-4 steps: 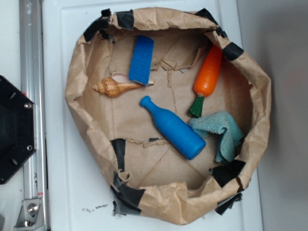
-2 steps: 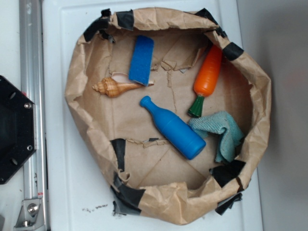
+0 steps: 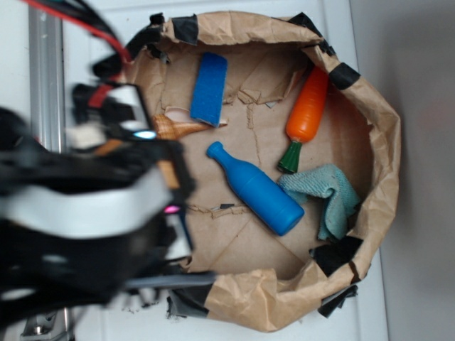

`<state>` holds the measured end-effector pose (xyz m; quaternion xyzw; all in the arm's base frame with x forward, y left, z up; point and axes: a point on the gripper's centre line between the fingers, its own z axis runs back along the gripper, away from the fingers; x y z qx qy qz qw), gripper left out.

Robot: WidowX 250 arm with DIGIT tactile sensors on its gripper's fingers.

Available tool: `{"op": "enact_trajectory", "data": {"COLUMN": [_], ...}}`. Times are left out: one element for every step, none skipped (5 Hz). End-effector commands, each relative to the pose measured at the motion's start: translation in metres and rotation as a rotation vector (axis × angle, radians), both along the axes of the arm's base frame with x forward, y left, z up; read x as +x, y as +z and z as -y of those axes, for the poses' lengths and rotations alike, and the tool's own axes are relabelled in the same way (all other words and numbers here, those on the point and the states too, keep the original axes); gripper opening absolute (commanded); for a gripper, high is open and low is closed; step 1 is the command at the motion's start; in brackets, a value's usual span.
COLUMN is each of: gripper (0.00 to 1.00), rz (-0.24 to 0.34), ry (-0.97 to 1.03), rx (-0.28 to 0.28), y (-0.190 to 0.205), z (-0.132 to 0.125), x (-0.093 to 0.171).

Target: Grab the blue cloth.

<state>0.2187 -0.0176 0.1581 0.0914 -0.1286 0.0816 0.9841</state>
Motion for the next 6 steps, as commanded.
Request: {"op": "enact_trajectory", "data": {"gripper": [1.0,1.0,1.0,0.0,0.0,0.0], "rz": [-0.009,-0.015,-0.07,-0.124,-0.106,-0.074], "ry": [-0.161,-0.221,-0.347,-0.315,-0.299,-0.292], "rx": [-0.065,-0.104,-0.132,-0.155,-0.177,-0.18], "y": [-0.048,-0.064,-0.1,-0.119,-0.123,-0.126], "z": [0.003,-0.001,0.023,0.033,0.032,0.023], "x": [0.1,0.126,0.124,0.1,0.09,0.091]}}
